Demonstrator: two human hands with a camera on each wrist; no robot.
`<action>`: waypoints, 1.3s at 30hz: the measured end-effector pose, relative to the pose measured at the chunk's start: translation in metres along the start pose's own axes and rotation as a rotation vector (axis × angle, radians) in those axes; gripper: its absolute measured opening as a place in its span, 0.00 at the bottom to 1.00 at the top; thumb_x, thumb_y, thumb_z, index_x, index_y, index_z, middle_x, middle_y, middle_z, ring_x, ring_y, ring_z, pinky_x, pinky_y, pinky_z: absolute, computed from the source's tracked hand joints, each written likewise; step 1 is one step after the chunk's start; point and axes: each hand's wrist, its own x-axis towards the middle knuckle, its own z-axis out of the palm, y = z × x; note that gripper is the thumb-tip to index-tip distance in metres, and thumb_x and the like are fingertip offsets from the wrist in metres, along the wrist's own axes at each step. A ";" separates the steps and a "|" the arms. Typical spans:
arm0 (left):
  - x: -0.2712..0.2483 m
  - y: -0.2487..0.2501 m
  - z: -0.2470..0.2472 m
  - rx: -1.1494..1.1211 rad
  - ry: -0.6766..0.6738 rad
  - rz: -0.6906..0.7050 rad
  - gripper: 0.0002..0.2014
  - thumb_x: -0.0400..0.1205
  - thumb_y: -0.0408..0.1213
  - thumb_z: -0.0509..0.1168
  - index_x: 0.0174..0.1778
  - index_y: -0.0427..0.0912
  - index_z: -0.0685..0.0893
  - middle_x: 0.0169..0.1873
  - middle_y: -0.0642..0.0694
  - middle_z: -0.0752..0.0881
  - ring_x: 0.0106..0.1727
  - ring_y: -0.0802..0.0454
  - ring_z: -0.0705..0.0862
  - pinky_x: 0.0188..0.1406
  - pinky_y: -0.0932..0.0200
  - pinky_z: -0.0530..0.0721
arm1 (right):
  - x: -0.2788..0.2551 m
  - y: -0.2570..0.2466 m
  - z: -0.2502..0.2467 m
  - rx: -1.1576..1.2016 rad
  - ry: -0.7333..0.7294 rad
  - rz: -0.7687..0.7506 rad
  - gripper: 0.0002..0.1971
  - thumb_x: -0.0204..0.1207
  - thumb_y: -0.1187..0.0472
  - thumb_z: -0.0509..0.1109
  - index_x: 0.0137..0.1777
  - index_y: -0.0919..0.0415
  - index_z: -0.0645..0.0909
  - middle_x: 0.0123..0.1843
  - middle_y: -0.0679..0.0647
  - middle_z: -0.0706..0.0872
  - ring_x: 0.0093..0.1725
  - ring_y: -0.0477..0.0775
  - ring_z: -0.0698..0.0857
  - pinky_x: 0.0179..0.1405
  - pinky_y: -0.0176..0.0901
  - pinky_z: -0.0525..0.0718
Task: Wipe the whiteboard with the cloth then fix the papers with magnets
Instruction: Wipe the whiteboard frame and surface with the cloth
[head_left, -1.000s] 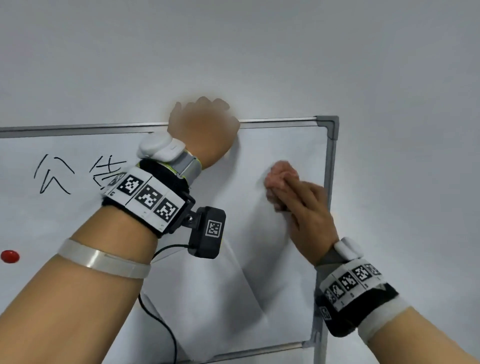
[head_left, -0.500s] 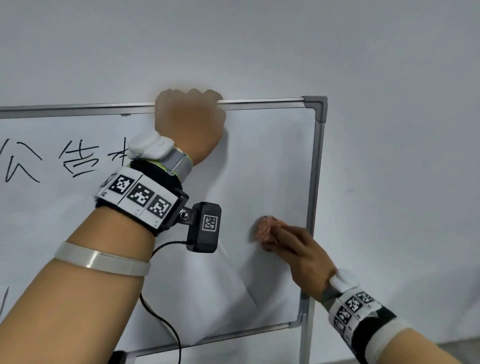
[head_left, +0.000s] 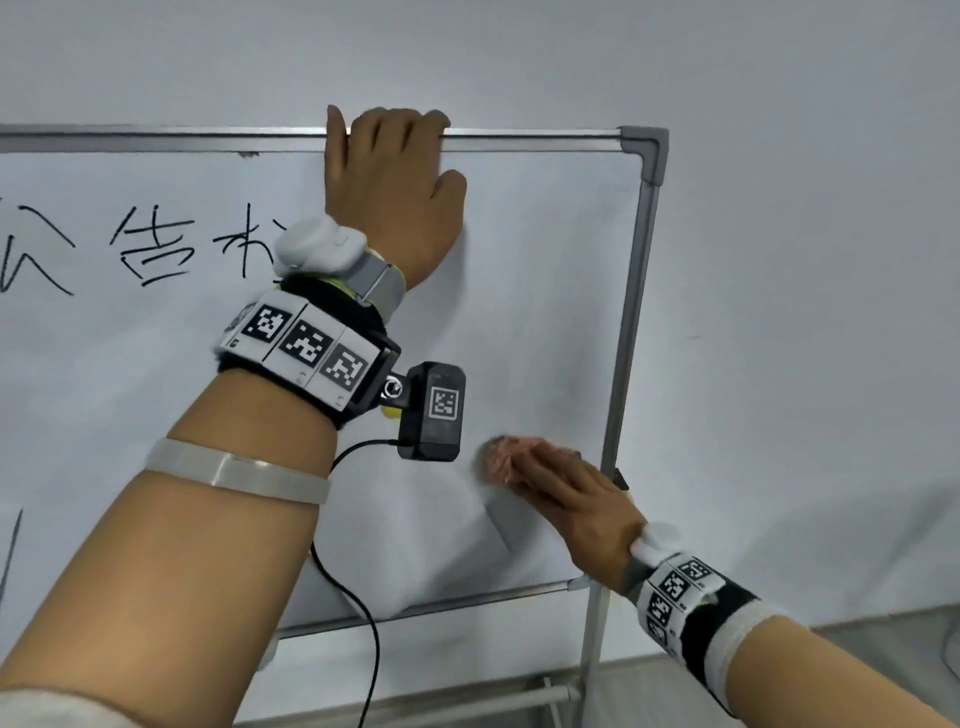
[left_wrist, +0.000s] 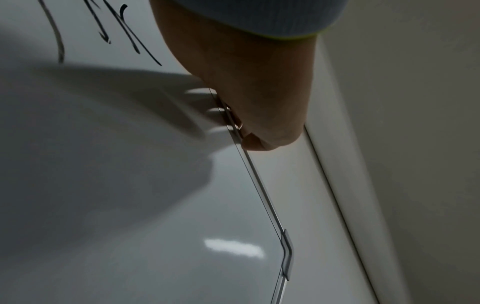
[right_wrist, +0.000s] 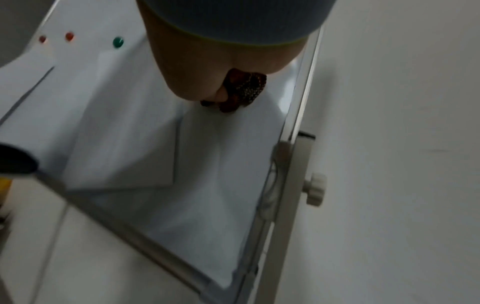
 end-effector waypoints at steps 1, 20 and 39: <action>-0.002 0.002 -0.001 0.009 -0.007 -0.005 0.30 0.77 0.44 0.46 0.75 0.46 0.75 0.72 0.45 0.79 0.78 0.41 0.70 0.87 0.36 0.47 | -0.005 0.002 0.000 -0.022 -0.022 -0.036 0.37 0.72 0.75 0.69 0.81 0.51 0.71 0.85 0.50 0.70 0.86 0.58 0.64 0.84 0.57 0.68; -0.012 0.073 -0.005 0.012 0.130 -0.357 0.22 0.80 0.37 0.52 0.69 0.45 0.80 0.66 0.46 0.80 0.77 0.48 0.72 0.83 0.40 0.54 | 0.075 0.095 -0.087 -0.104 0.014 -0.504 0.25 0.80 0.64 0.58 0.77 0.57 0.76 0.85 0.56 0.70 0.86 0.60 0.63 0.87 0.56 0.53; -0.020 0.088 -0.008 -0.027 0.147 -0.417 0.27 0.77 0.37 0.51 0.73 0.45 0.76 0.70 0.46 0.77 0.76 0.49 0.71 0.79 0.37 0.62 | 0.037 0.101 -0.047 0.134 0.101 -0.582 0.18 0.86 0.63 0.57 0.65 0.56 0.87 0.75 0.52 0.83 0.80 0.54 0.75 0.83 0.49 0.62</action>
